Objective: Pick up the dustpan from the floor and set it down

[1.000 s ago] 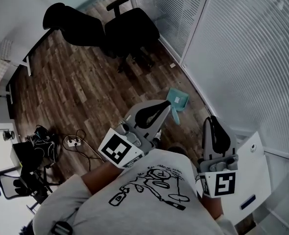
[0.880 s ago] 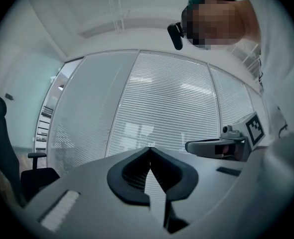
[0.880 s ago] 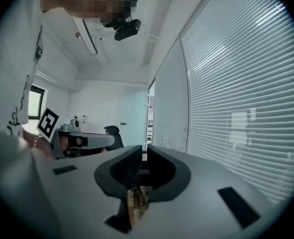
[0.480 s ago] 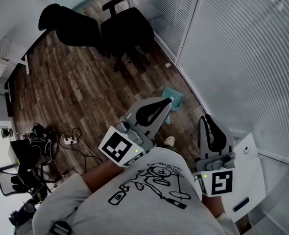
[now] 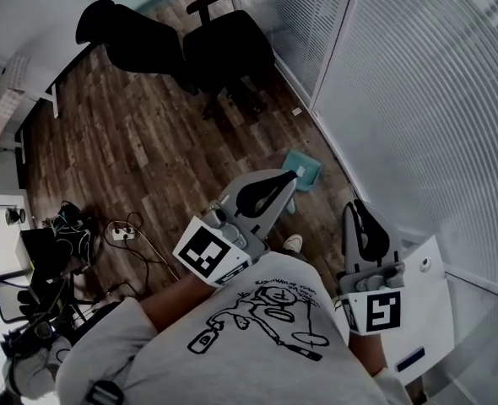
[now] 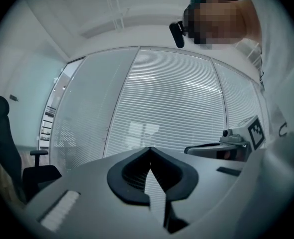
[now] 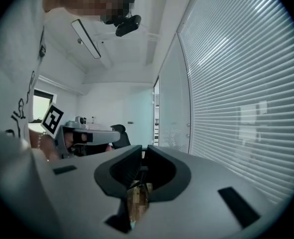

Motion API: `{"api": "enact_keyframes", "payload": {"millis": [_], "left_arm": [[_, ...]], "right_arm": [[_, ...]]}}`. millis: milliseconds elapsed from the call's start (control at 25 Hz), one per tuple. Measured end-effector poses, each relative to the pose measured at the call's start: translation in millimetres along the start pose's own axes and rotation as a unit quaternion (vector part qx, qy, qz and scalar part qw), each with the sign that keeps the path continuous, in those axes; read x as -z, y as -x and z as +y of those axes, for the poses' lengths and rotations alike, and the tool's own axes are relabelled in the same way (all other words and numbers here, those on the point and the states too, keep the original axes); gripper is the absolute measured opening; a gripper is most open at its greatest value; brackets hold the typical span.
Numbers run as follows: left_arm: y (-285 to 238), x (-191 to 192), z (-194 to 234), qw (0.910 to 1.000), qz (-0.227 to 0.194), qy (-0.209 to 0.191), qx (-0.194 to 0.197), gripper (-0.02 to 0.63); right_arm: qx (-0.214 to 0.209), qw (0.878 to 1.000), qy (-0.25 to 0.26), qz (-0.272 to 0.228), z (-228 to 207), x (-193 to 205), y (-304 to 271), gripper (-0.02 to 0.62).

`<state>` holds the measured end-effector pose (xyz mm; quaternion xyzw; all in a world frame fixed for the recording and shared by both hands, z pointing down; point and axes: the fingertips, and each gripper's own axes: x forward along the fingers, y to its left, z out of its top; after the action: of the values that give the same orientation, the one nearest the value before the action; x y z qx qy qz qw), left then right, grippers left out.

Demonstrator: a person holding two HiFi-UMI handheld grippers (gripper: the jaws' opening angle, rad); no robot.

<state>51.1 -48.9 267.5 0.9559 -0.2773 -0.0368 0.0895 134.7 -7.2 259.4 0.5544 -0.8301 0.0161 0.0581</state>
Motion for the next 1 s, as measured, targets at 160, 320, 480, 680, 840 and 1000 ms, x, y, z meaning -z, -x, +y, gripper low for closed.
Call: {"api": "enact_keyframes", "payload": {"millis": [160, 320, 480, 680, 840, 1000], "left_arm": [[8.3, 2.4, -1.7, 1.0000, 0.003, 0.002, -0.003, 0.002], [13.5, 4.8, 1.4, 0.9999, 0.006, 0.005, -0.008, 0.002], [20.7, 9.5, 9.2, 0.9998, 0.011, 0.010, -0.014, 0.002], [26.2, 17.4, 12.1, 0.9996, 0.017, 0.015, -0.017, 0.002], [31.0, 20.8, 11.8, 0.9996, 0.017, 0.015, -0.019, 0.002], [32.5, 24.1, 14.2, 0.9995, 0.018, 0.016, -0.022, 0.002]], "right_arm": [[-0.016, 0.999, -0.006, 0.037, 14.3, 18.4, -0.4, 0.029], [-0.034, 0.998, -0.009, 0.056, 24.0, 33.0, -6.1, 0.047], [-0.041, 0.996, -0.016, 0.072, 30.1, 55.5, -14.0, 0.057], [-0.040, 0.987, -0.044, 0.149, 29.9, 123.2, -17.5, 0.076], [-0.050, 0.985, -0.067, 0.149, 33.2, 162.5, -20.7, 0.106], [-0.052, 0.980, -0.078, 0.176, 35.0, 200.1, -24.4, 0.109]]}}
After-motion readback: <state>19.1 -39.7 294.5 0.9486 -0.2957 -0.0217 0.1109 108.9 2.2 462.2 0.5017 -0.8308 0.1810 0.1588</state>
